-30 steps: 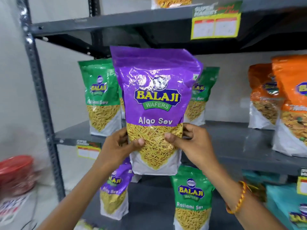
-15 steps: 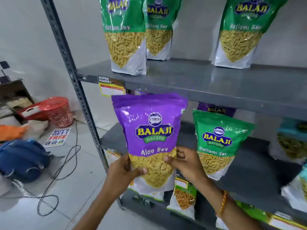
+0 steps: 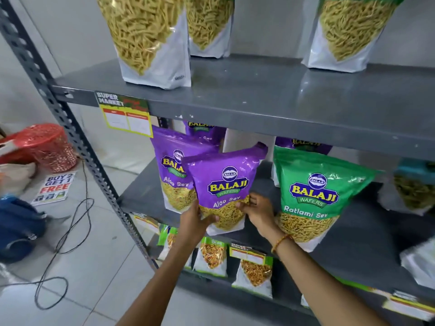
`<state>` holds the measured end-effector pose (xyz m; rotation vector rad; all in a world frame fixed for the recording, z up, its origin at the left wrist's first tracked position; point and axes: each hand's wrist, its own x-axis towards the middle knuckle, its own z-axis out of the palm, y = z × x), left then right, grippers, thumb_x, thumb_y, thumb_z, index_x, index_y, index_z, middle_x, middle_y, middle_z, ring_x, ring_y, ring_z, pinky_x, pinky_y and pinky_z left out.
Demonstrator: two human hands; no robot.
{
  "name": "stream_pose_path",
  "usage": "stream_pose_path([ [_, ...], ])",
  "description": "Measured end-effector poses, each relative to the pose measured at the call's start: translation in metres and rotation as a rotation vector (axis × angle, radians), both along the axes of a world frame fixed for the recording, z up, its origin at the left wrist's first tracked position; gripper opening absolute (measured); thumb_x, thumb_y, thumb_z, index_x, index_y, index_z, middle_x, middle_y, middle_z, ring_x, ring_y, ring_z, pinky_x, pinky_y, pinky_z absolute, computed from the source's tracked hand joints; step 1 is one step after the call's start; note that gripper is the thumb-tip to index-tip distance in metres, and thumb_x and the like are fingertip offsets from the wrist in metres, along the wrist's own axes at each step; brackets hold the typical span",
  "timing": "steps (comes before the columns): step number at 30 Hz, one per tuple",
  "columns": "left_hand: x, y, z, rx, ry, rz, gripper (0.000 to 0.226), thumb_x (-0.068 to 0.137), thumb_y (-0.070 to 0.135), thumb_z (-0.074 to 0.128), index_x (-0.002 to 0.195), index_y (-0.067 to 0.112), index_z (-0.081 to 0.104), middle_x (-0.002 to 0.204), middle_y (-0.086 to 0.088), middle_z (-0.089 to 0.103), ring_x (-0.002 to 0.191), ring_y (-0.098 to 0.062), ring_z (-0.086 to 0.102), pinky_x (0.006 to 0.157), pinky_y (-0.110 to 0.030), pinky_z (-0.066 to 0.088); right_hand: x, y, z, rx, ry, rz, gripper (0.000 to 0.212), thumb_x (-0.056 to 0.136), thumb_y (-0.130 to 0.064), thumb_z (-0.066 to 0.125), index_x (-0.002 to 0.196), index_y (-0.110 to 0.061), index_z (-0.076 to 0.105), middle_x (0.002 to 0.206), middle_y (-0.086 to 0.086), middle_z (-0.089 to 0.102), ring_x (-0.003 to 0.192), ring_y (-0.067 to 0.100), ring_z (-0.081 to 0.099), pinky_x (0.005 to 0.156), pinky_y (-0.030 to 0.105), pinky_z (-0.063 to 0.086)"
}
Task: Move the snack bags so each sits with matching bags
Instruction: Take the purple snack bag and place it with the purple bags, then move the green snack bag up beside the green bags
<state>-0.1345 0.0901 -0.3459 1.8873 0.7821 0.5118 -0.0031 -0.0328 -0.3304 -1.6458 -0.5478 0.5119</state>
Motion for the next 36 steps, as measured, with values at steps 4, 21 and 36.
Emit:
stream_pose_path([
  [4,0.004,0.004,-0.012,-0.023,-0.024,0.000,0.055,0.068,0.018,0.077,0.116,0.018,0.051,0.105,-0.005,0.069,0.095,-0.026,0.063,0.078,-0.040,0.051,0.003,0.001,-0.011,0.026,-0.024,-0.015,0.022,0.072,-0.008,0.069,0.088,-0.022,0.066,0.073,-0.017,0.074,0.076,-0.001,0.067,0.067,0.018,0.054],
  [21,0.083,-0.104,-0.017,0.145,0.063,-0.383,0.076,0.070,0.016,0.076,0.134,0.011,0.035,0.121,-0.007,0.051,0.115,-0.025,0.050,0.091,-0.033,0.042,0.034,-0.176,-0.030,0.002,-0.146,-0.658,0.076,0.052,-0.049,0.079,0.117,-0.020,0.053,0.105,0.010,0.054,0.090,0.011,0.055,0.085,0.030,0.049],
  [36,0.085,-0.146,-0.011,-0.024,0.110,-0.548,0.052,0.072,0.013,0.074,0.119,0.007,0.054,0.112,-0.004,0.063,0.099,-0.017,0.056,0.060,-0.009,0.040,0.006,-0.211,-0.030,0.077,0.045,-0.428,0.041,0.070,0.008,0.066,0.099,-0.021,0.061,0.106,0.003,0.066,0.090,0.000,0.065,0.078,0.016,0.053],
])
